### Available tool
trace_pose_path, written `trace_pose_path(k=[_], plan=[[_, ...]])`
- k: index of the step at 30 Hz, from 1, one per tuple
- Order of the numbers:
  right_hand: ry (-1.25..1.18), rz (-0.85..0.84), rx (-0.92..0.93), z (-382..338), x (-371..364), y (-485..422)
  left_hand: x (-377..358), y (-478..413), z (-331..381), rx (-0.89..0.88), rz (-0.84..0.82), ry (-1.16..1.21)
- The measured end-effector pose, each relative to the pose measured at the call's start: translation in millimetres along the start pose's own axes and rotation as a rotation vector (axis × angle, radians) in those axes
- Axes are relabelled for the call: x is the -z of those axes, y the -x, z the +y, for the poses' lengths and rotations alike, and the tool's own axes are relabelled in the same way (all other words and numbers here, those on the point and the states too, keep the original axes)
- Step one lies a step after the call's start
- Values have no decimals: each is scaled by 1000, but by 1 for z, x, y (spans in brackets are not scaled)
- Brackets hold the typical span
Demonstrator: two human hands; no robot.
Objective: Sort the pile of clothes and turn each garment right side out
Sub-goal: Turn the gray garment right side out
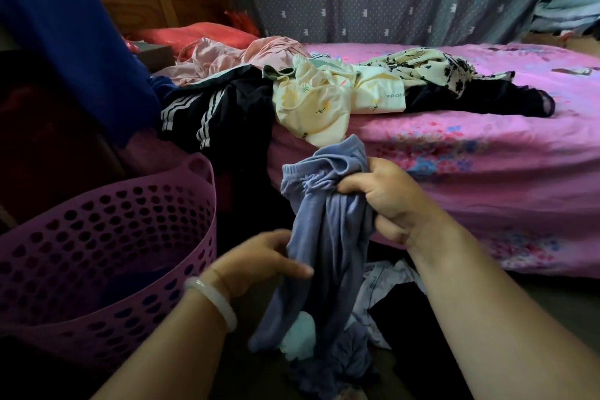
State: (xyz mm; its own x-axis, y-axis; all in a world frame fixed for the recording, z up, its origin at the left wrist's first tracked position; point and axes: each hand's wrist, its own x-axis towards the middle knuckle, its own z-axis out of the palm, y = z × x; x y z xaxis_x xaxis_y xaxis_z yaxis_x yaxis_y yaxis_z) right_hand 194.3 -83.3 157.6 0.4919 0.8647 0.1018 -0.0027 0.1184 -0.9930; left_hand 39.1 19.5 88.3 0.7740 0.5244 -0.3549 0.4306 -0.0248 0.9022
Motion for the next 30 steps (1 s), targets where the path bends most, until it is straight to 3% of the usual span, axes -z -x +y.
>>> trace_pose_path(k=[2,5,9,13,16,20,23,25,27,30], plan=[[-265,26,-62,5,1,-5,-11,2,-6,19,5,83],[-621,-81,-249,34,13,-16,-15,-3,-7,-26,105,472],[-262,-283,-508,76,14,2,-6,-9,-1,-109,193,581],[-352,-129,-446,80,20,-8,4,-11,-4,-165,179,735],[-150,-86,-500,88,12,-7,8,-16,-13,-133,217,582],[-132,152,-450,90,4,-17,20,-16,-14,-69,476,369],[-129,25,-291,88,6,-21,32,-20,-17,-72,566,215],[153,-189,-201,81,5,-16,36,-20,-16,-176,492,233],[569,-266,-109,78,6,-15,37,-17,-15,-298,364,118],[1092,-92,53,77,1,-18,41,-16,-18,-364,392,-541]])
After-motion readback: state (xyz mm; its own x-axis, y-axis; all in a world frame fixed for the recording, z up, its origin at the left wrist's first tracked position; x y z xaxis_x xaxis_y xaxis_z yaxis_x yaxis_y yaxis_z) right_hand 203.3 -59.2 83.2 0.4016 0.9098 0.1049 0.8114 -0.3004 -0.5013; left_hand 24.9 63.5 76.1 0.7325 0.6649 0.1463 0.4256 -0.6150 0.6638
